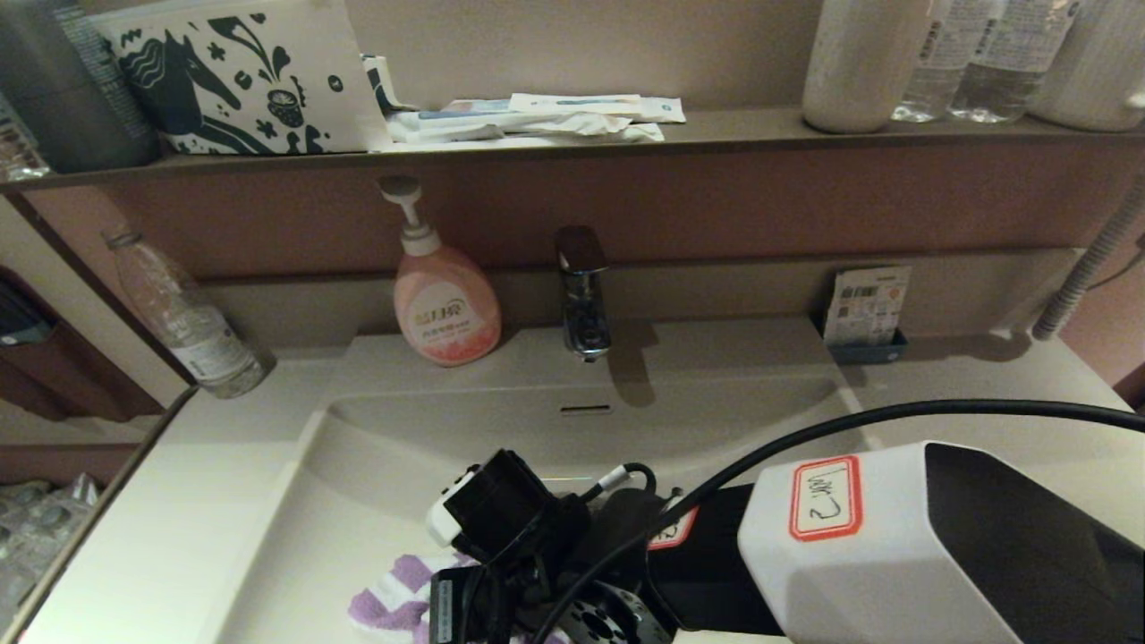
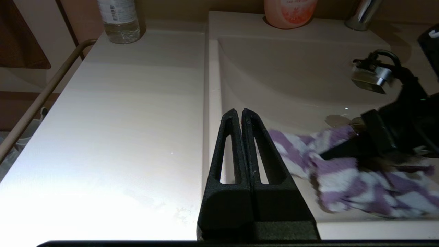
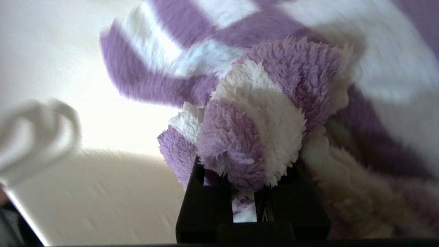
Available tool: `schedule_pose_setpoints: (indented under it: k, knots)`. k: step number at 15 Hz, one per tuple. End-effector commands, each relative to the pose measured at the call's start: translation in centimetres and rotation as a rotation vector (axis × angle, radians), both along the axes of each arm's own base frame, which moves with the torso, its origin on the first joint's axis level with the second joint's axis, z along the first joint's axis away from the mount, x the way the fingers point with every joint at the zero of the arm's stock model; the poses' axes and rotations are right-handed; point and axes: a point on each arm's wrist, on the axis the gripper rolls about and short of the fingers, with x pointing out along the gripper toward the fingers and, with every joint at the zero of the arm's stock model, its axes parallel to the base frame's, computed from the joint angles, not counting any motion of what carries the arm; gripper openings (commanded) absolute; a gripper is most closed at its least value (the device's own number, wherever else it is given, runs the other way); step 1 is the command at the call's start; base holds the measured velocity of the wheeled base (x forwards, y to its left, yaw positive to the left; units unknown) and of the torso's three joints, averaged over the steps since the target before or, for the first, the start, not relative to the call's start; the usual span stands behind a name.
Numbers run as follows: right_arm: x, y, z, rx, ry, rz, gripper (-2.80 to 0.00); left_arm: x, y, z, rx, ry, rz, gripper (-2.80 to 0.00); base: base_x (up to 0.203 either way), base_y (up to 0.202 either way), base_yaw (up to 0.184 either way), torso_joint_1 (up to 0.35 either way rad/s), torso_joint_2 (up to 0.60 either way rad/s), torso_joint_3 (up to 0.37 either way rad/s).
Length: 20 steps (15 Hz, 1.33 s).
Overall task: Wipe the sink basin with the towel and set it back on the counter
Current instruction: Wipe the sink
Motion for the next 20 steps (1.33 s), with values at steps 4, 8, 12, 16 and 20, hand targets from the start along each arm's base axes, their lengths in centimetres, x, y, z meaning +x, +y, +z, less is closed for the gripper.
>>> schedule_pose_setpoints:
  k: [4, 8, 12, 16, 20]
  knots:
    - [1.4, 2.5, -1.8, 0.123, -0.129, 0.031, -2.80, 0.0, 0.0, 0.0, -0.001, -0.001, 0.001, -2.80, 0.000, 0.000, 0.000, 0.000, 0.00, 0.000]
    - [3.0, 4.1, -1.9, 0.134, -0.259, -0.032, -2.80, 0.0, 0.0, 0.0, -0.001, -0.001, 0.001, -2.80, 0.000, 0.000, 0.000, 0.000, 0.00, 0.000]
    - [5.5, 3.0, -1.7, 0.096, -0.349, -0.081, -2.80, 0.0, 0.0, 0.0, -0.001, -0.001, 0.001, -2.80, 0.000, 0.000, 0.000, 0.000, 0.00, 0.000]
    - [7.9, 1.3, -1.6, 0.048, -0.405, -0.156, -2.80, 0.0, 0.0, 0.0, -0.001, -0.001, 0.001, -2.80, 0.000, 0.000, 0.000, 0.000, 0.00, 0.000]
    - [9.5, -0.5, -2.6, -0.063, -0.424, -0.239, -2.80, 0.0, 0.0, 0.0, -0.001, -0.001, 0.001, -2.80, 0.000, 0.000, 0.000, 0.000, 0.00, 0.000]
